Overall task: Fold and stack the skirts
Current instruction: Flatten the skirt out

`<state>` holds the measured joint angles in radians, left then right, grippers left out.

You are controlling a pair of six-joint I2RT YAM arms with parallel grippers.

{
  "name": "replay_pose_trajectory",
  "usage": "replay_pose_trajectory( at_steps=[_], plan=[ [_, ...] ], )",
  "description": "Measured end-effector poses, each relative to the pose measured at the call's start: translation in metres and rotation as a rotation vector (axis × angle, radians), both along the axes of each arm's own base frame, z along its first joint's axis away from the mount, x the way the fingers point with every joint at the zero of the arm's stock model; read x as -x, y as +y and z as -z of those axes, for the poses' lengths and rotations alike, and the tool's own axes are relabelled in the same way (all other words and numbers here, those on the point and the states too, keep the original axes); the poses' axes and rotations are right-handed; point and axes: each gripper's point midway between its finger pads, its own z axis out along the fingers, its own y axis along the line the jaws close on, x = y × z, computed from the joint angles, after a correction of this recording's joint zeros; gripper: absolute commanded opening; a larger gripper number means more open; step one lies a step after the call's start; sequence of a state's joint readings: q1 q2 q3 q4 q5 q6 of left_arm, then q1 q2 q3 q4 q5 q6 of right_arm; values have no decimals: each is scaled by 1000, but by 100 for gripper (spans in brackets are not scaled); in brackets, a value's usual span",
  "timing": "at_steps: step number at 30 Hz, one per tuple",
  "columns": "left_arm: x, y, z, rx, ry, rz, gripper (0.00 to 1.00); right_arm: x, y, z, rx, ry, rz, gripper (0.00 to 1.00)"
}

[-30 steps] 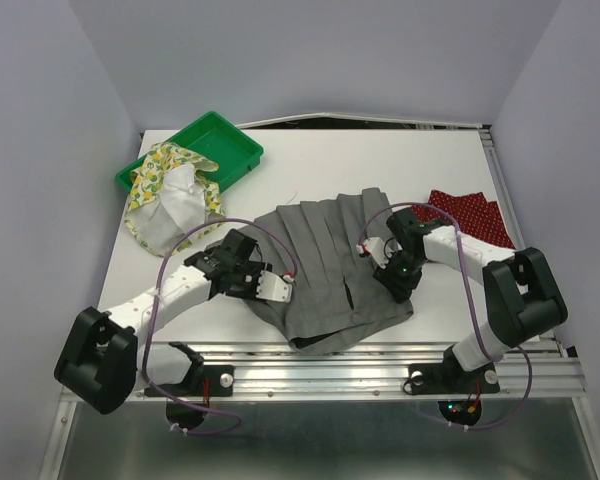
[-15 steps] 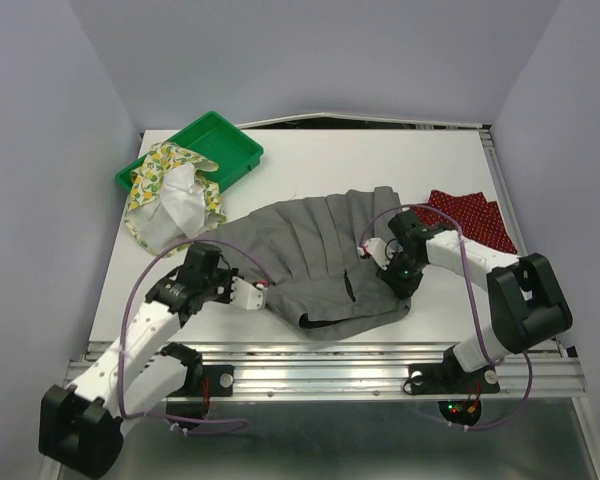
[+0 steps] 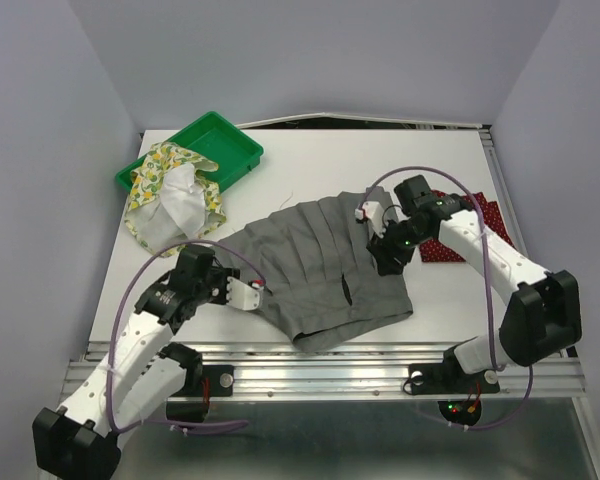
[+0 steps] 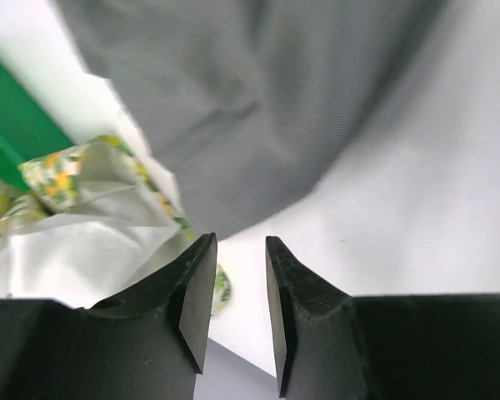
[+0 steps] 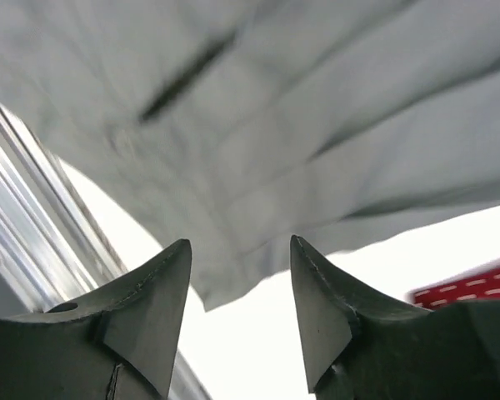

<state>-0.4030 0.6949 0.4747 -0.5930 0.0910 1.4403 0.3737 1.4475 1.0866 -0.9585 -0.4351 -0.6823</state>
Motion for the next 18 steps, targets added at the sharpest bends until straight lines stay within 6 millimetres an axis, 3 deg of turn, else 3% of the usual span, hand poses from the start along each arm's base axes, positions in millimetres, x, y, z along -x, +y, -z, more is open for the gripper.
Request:
replay_pose_trajectory(
  at_steps=[4,6,8,11,14,18],
  plan=[
    [-24,-23,-50,153,-19,-77,42,-30,19,-41,-92,-119,6,51],
    [-31,-32,-59,217,16,-126,42,-37,21,-38,-84,-121,12,46],
    [-40,-43,-61,268,68,-171,43,-44,19,-18,-43,-83,21,45],
    [-51,-57,-46,313,197,-273,41,-52,13,23,39,-7,34,41],
    [-56,-62,-18,301,328,-376,30,-47,4,52,106,49,38,38],
    [-51,-61,29,234,495,-506,20,-37,-4,65,148,56,24,36]
  ],
)
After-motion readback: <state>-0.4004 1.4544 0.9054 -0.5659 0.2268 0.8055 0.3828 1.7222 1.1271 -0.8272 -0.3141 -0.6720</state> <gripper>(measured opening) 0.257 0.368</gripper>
